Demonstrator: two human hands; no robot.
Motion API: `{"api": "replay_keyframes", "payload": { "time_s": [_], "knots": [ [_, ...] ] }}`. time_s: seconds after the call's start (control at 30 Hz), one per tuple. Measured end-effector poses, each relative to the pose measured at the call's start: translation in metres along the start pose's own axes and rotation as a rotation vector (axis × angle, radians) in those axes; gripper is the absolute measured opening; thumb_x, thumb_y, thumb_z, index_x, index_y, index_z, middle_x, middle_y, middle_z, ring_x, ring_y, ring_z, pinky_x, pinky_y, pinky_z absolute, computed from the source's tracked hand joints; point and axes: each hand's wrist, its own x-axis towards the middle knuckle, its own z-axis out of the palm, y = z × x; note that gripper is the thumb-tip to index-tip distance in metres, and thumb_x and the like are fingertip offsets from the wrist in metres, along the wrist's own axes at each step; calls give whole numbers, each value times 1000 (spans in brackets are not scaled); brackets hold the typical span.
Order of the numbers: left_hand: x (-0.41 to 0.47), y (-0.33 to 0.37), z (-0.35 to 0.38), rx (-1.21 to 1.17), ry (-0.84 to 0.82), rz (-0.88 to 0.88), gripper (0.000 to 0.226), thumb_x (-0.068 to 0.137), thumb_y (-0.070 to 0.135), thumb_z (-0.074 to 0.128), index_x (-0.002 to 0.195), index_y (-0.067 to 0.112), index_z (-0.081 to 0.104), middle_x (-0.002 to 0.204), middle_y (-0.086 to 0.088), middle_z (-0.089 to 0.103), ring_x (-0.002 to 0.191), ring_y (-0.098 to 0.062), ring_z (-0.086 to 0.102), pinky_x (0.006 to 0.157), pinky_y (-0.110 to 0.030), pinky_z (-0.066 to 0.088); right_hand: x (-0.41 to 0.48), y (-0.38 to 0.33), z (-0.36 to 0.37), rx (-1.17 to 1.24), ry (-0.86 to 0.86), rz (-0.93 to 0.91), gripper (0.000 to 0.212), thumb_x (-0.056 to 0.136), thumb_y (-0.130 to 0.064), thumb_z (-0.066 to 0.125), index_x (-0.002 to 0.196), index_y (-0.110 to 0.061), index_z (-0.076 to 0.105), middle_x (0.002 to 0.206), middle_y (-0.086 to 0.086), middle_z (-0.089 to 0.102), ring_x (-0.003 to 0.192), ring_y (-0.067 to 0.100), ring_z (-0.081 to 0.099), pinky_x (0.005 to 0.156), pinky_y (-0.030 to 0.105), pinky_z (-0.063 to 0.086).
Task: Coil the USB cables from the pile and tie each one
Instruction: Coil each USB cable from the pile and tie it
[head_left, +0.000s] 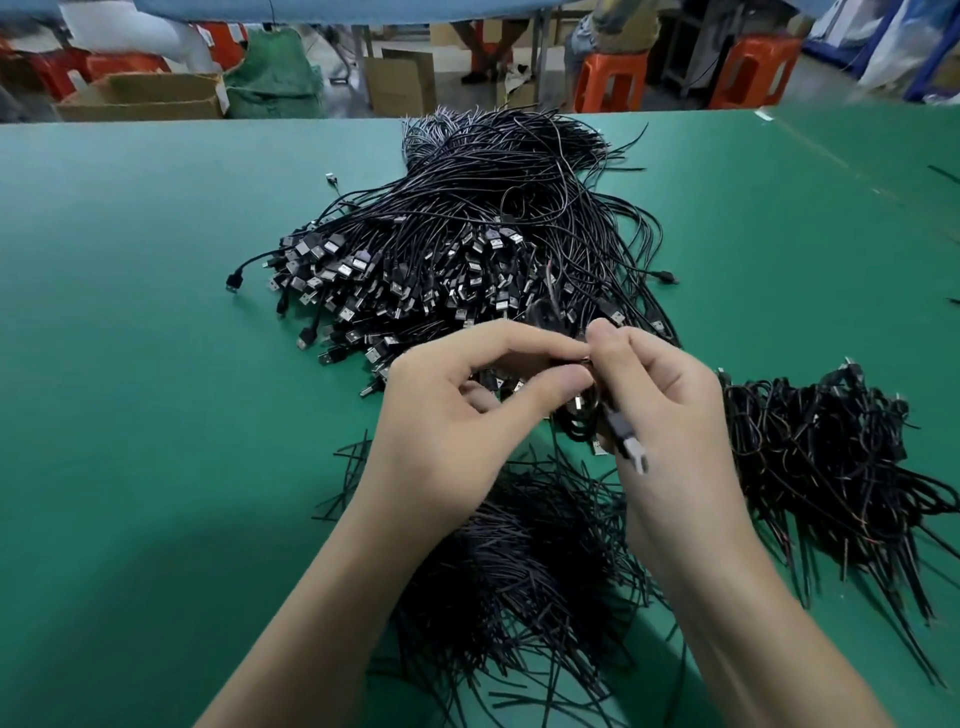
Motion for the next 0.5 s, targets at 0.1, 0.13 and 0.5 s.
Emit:
{"api": "replay_keyframes", "payload": {
  "time_s": [0.1,0.13,0.5],
  "knots": [
    [2,-2,-3,-29,12,-32,39,86,10,83,111,31,63,89,8,75,72,-3,66,62,-21,49,2,-2,0,-26,31,22,46,104,-29,56,66,-6,47,59,1,33,56,15,27,52,32,22],
    [3,-3,-5,-1,15,-25,46,85,12,83,119,32,59,90,9,75,75,-2,66,68,-21,50,2,-3,0,-20,30,29,46,104,-29,56,62,-12,45,57,-4,31,55,13,25,53,31,20],
    [3,-6,-8,446,16,324,25,95,9,73,118,20,79,82,2,56,75,-17,54,66,-32,44,0,1,6,195,22,288,45,101,-23,55,56,-24,49,51,-8,35,47,6,27,46,21,20]
  ]
}}
